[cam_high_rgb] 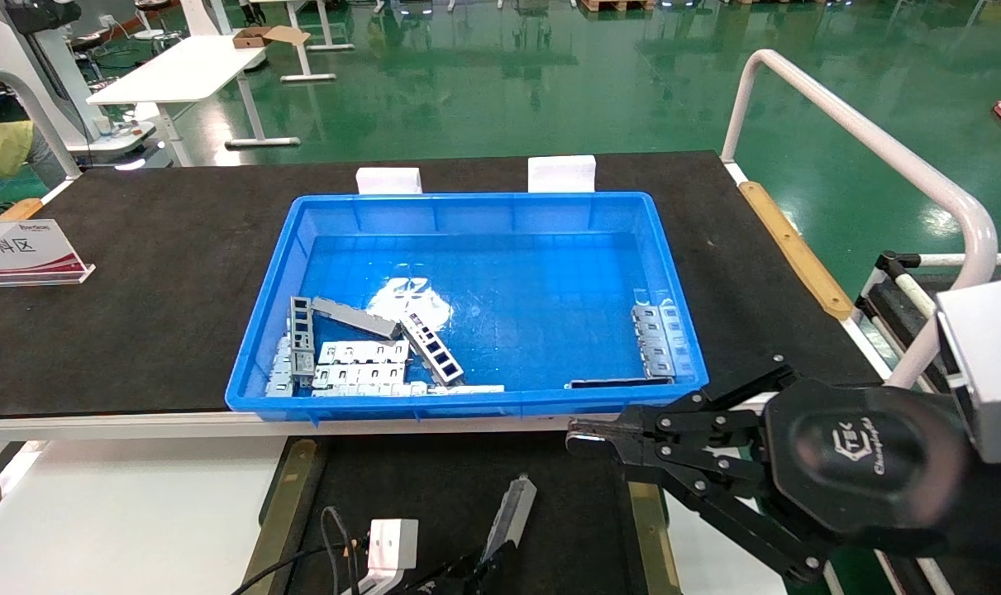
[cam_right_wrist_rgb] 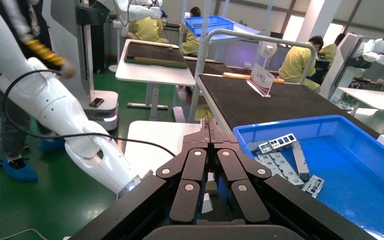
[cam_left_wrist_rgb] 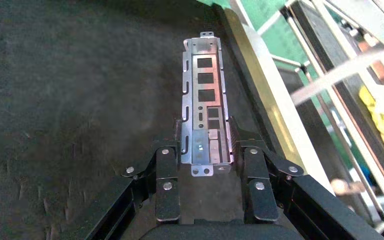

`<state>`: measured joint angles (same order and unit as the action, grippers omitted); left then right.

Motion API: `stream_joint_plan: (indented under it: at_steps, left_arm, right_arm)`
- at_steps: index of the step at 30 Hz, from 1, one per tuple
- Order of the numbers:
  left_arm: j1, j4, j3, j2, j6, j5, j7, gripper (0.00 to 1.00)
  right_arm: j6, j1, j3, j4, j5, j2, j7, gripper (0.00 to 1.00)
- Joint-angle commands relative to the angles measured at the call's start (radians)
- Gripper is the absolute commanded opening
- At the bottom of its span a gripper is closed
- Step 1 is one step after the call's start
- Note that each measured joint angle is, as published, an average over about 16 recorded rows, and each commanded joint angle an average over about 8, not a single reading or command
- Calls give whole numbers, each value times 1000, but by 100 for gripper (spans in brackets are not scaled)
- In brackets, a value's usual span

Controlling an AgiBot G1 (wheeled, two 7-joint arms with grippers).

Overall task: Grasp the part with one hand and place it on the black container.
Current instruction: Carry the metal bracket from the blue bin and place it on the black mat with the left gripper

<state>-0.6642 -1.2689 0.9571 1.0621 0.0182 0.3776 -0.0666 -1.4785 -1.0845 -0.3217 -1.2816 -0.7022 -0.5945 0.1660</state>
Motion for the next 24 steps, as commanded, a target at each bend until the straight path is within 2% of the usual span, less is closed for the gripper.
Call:
stream_joint_plan:
  at_steps: [1, 24]
  left_arm:
    - [13, 8, -28, 26, -17, 5, 7, 0]
    - [94, 102, -234, 238, -122, 65, 36, 0]
  right_arm:
    - [0, 0, 0, 0, 0, 0, 0, 0]
    - [0, 0, -1, 0, 1, 0, 0, 0]
